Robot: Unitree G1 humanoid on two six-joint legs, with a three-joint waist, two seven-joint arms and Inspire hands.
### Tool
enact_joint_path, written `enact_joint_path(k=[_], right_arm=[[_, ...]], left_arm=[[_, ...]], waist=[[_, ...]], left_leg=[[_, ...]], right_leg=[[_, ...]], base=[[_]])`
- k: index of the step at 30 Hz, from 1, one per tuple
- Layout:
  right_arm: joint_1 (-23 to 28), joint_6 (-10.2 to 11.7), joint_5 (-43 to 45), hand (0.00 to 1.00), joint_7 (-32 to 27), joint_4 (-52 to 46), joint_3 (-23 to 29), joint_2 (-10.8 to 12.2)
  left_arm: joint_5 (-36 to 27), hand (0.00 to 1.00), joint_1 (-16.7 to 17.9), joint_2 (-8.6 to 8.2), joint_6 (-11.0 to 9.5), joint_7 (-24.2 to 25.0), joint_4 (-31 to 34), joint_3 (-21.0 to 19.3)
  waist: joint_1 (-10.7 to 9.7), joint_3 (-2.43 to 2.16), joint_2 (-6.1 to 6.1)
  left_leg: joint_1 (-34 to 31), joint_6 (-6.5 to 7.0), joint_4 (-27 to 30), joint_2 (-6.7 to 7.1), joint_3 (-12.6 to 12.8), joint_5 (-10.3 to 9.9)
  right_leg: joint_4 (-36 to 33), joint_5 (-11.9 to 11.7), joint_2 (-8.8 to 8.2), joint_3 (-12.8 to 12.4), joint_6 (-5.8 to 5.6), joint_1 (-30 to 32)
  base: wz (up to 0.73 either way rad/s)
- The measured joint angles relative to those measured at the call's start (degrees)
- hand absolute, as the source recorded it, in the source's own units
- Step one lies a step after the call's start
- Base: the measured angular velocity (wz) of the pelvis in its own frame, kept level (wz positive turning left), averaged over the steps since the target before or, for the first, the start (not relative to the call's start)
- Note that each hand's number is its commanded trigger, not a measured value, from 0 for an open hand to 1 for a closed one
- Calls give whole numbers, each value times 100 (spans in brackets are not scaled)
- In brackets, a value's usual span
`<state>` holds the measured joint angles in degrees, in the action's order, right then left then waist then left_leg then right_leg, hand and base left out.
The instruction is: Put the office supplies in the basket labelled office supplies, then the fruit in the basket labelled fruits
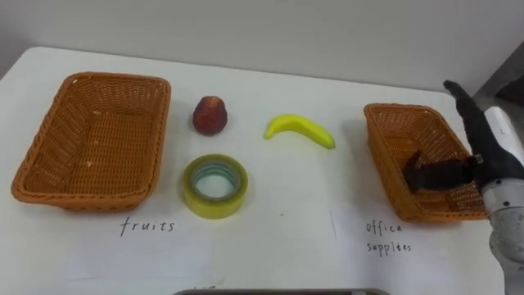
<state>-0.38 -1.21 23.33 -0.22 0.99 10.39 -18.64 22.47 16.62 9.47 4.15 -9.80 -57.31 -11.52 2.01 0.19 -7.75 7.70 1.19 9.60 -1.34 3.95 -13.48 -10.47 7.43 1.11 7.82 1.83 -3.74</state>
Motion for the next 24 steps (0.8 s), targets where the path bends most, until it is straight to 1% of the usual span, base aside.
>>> enact_joint_path(k=[4, 6, 8, 10, 12, 15, 18, 22, 24], right_arm=[[-160, -8, -176, 0, -60, -270, 0, 0], [-249, -8, -614, 0, -159, -423, 0, 0], [-318, -10, -956, 0, -172, -476, 4, 0], [-315, -21, -1309, 0, -155, -586, -27, 8], [-315, -27, -1553, 0, -140, -790, -55, 37], [-350, -29, -1592, 0, -161, -957, -165, 38], [-490, -34, -1695, 0, -154, -957, -449, 38], [-612, -37, -2023, 0, -17, -952, -566, 41], [-729, -42, -2191, 0, 40, -939, -729, 45]], left_arm=[[-42, 0, 8, 1, -2, -7, 72, -4], [-42, 0, -22, 2, 1, -6, 76, -34], [-42, 0, -26, 3, 5, 2, 106, -29], [-38, 0, -30, 1, 9, 3, 131, -15], [-26, 0, -31, -14, 56, 1, 88, -5], [42, 0, -54, -65, 66, -37, 87, -3], [69, 0, -60, -106, 87, -81, 34, 76], [85, 0, -76, -127, 92, -77, 31, 174], [84, 0, -63, -126, 153, -77, 21, 172]], waist=[[17, 1, 1], [79, 2, 9], [98, 0, 18], [160, -3, 40], [265, -12, 108], [336, -21, 182], [378, -20, 191], [495, -19, 176], [568, -6, 153]], left_leg=[[-9, 0, 12, 5, -4, 0], [-14, 0, 17, 6, -24, 0], [-22, 0, 17, 9, -51, 0], [-22, 1, 4, 12, -73, 0], [-24, 1, -7, 20, -83, 1], [-30, 1, -3, 14, -103, 1], [-54, -1, 4, 14, -163, 2], [-56, -2, -6, 6, -181, 1], [-66, -2, -10, 6, -188, 1]], right_leg=[[-1, 2, -3, -4, -1, 3], [8, 3, -5, 17, -2, 1], [38, 3, -7, 32, -2, -14], [68, 3, -2, 26, -2, -27], [69, 3, 2, 38, -2, -23], [72, 3, 0, 69, -2, -20], [71, 3, -10, 163, -2, -30], [73, 3, -12, 191, -2, -41], [80, 3, -35, 199, -2, -36]], base=[[0], [0], [5], [5], [0], [4], [10], [5], [0]])
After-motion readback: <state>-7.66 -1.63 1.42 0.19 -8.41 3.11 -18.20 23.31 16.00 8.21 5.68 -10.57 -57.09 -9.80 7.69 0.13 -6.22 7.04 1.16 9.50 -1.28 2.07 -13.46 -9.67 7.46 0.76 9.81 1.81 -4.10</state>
